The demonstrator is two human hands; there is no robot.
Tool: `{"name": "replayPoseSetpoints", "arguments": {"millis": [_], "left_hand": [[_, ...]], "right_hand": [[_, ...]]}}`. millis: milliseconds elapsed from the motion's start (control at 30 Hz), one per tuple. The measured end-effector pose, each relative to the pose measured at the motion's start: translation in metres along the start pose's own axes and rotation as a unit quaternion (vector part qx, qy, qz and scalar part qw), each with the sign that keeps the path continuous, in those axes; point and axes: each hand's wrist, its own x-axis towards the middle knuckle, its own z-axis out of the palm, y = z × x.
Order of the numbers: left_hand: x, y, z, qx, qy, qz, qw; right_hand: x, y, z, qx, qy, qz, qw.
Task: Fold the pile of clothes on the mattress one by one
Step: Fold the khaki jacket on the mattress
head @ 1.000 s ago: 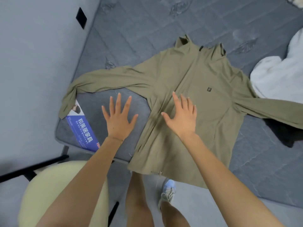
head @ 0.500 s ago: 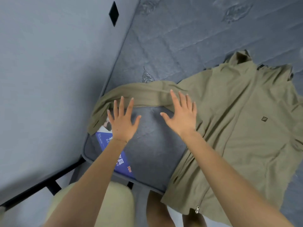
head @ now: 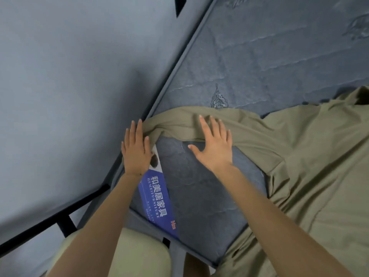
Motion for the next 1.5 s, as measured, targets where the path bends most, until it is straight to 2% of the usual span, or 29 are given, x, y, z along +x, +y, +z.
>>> {"name": "replayPoseSetpoints", "arguments": {"millis": [100, 300, 433, 533, 633, 667, 800, 900, 1033, 1167, 1233, 1333, 1400, 1500], "left_hand": [[0.022, -0.010, 0.004, -0.026, -0.016, -0.018, 0.999], [0.046, -0.018, 0.006, -0.055, -0.054, 0.011, 0.997], [0.043, -0.023, -0.008, -0.070, -0.010, -0.023, 0.997], [0.037, -0.024, -0.023, -0.050, -0.002, 0.015, 0.999], [0.025, -0.009, -0.040, -0.019, -0.019, 0.118, 0.993], [0.020, 0.000, -0.045, -0.019, -0.037, 0.126, 0.991], [0.008, 0.049, -0.050, -0.105, -0.103, 0.072, 0.987], [0.000, 0.096, -0.038, -0.201, -0.158, 0.033, 0.966], [-0.021, 0.166, -0.009, -0.316, -0.209, -0.031, 0.925], [-0.048, 0.233, 0.030, -0.296, -0.206, -0.035, 0.932], [-0.065, 0.263, 0.052, -0.300, -0.205, -0.035, 0.931], [-0.099, 0.306, 0.088, -0.295, -0.210, -0.032, 0.932], [-0.125, 0.337, 0.112, -0.278, -0.219, -0.020, 0.935], [-0.164, 0.383, 0.146, -0.293, -0.248, -0.016, 0.923]], "right_hand": [[0.014, -0.011, 0.010, 0.006, 0.003, -0.012, 1.000], [0.027, -0.022, 0.018, -0.003, 0.012, -0.015, 1.000], [0.026, -0.027, 0.016, 0.018, 0.028, -0.016, 0.999], [0.020, -0.031, 0.012, 0.042, 0.043, -0.022, 0.998], [0.010, -0.033, 0.006, 0.105, 0.065, -0.040, 0.992], [0.007, -0.033, 0.004, 0.137, 0.071, -0.050, 0.987], [-0.013, -0.026, -0.007, 0.244, 0.106, -0.061, 0.962], [-0.031, -0.014, -0.025, 0.345, 0.114, 0.015, 0.932], [-0.058, 0.027, -0.058, 0.418, 0.097, 0.065, 0.901], [-0.089, 0.095, -0.070, 0.484, 0.057, 0.081, 0.870], [-0.107, 0.134, -0.073, 0.461, 0.028, 0.072, 0.884], [-0.134, 0.193, -0.083, 0.380, -0.010, 0.024, 0.925], [-0.153, 0.229, -0.087, 0.332, 0.018, 0.041, 0.942], [-0.180, 0.280, -0.099, 0.342, 0.145, 0.103, 0.923]]}}
